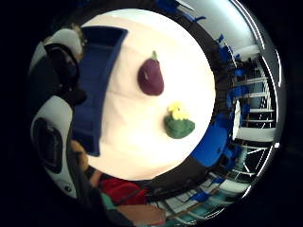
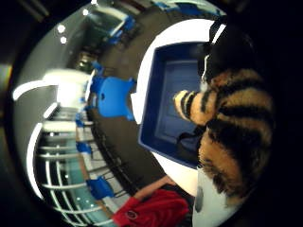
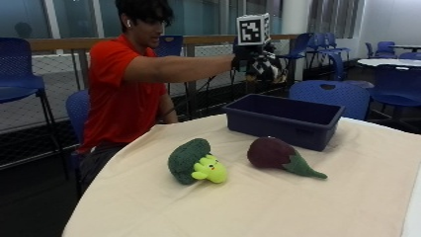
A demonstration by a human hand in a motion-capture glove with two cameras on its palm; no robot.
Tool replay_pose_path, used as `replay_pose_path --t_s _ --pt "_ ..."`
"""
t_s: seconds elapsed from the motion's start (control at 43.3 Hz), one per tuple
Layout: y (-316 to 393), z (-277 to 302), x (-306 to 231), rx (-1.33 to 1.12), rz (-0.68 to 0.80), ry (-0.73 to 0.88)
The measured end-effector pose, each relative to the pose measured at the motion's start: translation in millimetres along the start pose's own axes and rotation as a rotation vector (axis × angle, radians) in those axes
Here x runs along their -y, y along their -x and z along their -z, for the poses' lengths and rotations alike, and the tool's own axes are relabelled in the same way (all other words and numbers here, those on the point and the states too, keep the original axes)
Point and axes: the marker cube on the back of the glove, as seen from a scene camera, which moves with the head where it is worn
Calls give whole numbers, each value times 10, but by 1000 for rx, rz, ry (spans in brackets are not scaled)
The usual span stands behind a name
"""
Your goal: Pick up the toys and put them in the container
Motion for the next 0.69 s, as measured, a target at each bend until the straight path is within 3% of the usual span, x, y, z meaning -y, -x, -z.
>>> replay_pose_path --t_s 0.162,0.393,0.554,0.693 --pt "261 -149 265 -9 14 -1" --pt "288 -490 176 -38 95 233" --pt "-159 -534 -17 5 83 235" --pt "-816 -492 -216 -41 -16 206"
